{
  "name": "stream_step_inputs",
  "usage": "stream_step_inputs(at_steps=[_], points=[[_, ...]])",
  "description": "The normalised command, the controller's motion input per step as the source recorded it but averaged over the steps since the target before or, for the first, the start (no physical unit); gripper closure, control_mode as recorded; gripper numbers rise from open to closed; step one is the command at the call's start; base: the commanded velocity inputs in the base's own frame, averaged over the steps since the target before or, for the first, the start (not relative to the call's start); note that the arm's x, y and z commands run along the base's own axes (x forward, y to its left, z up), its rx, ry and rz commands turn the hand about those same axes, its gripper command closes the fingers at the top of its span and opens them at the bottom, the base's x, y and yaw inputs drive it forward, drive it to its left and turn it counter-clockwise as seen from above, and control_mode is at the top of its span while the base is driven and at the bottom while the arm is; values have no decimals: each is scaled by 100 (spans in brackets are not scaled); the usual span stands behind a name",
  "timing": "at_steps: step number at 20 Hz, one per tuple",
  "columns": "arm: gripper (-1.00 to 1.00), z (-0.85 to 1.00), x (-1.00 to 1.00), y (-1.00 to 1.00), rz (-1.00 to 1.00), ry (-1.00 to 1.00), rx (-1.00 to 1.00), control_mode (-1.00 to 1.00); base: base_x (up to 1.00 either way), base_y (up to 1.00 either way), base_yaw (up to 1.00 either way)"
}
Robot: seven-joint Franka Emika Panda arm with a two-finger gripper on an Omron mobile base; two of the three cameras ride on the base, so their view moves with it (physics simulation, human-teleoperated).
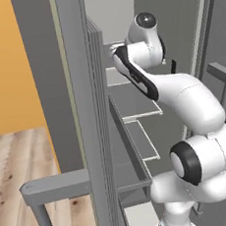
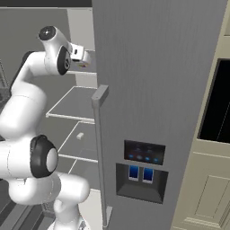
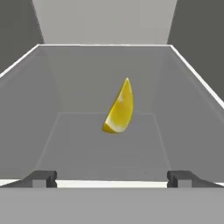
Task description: Take the lemon wedge from the fridge and place it on the plate with fish on the dining counter.
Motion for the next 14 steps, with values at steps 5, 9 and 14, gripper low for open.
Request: stream_step_inputs(at_steps=[5, 9, 14], points=[[-100, -8, 41, 0, -5, 6, 0, -100, 0, 0, 0], [-100, 0, 52, 0, -5, 0, 0, -100, 0, 0, 0], [-100, -7, 31, 0, -2, 0, 0, -100, 0, 0, 0]])
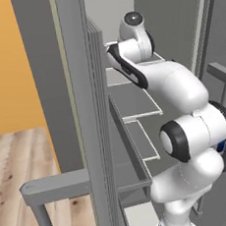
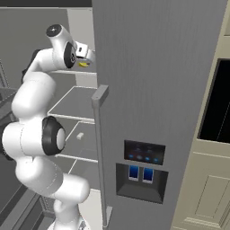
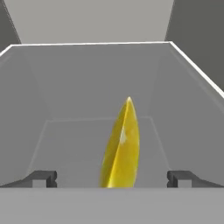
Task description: Take the lemon wedge from the fridge and place it on the plate with fish on the dining counter.
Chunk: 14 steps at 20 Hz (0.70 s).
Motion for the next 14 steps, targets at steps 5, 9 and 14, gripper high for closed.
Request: stream_step_inputs(at_steps=[5, 9, 14], points=[[-100, -18, 19, 0, -1, 0, 0, -100, 0, 0, 0], [-100, -28, 2, -7, 0, 0, 0, -100, 0, 0, 0], [100, -18, 0, -1, 0, 0, 0, -100, 0, 0, 0]])
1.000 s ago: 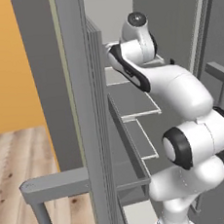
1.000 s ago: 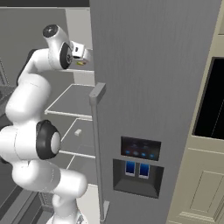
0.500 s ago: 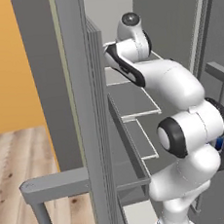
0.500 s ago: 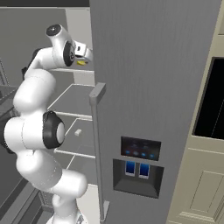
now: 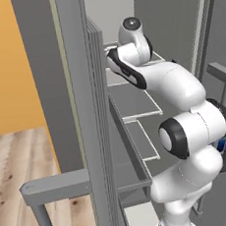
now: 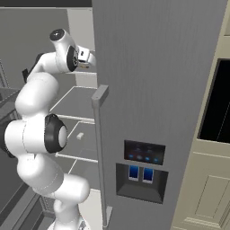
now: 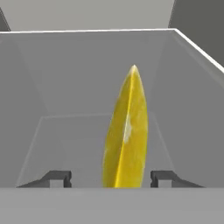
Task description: Take the lemon wedge from the fridge and place it on the plate with fish on the dining counter.
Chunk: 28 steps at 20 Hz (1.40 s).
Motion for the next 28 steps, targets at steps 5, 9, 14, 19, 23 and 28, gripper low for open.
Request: stream_step_inputs(at_steps=[5, 9, 14, 19, 23, 28], points=[[100, 0, 0, 0, 0, 0, 0, -100, 0, 0, 0], [100, 0, -19, 0, 0, 0, 0, -100, 0, 0, 0], [100, 74, -94, 0, 0, -18, 1, -100, 0, 0, 0], [100, 97, -100, -17, -2, -13, 5, -100, 0, 0, 0], [100, -54, -100, -25, -6, 0, 1, -100, 0, 0, 0], [100, -100, -100, -17, -4, 0, -11, -100, 0, 0, 0]])
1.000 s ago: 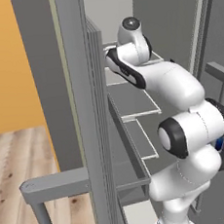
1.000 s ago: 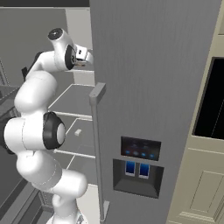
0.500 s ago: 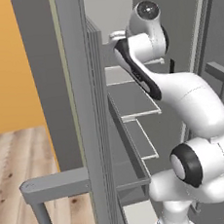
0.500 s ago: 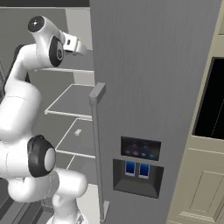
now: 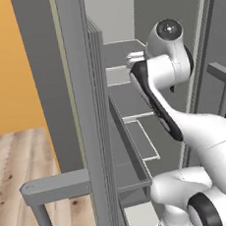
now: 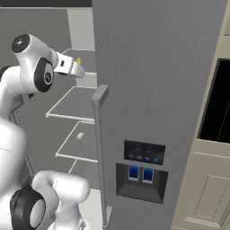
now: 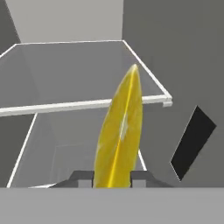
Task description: Take the lemon wedge from the fridge and place it on the plate with fish on the dining counter.
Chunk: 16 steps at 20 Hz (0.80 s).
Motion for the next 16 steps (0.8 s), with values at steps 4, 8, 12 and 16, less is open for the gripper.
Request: stream_step_inputs(at_steps=[4, 8, 12, 16], points=[[100, -96, -100, -1, -16, 9, -2, -100, 0, 0, 0], [100, -4, -100, -47, -9, -19, 2, -100, 0, 0, 0], [100, 0, -23, -15, 0, -5, 0, -100, 0, 0, 0], [100, 0, -26, -9, -4, 0, 1, 100, -25, -12, -2]])
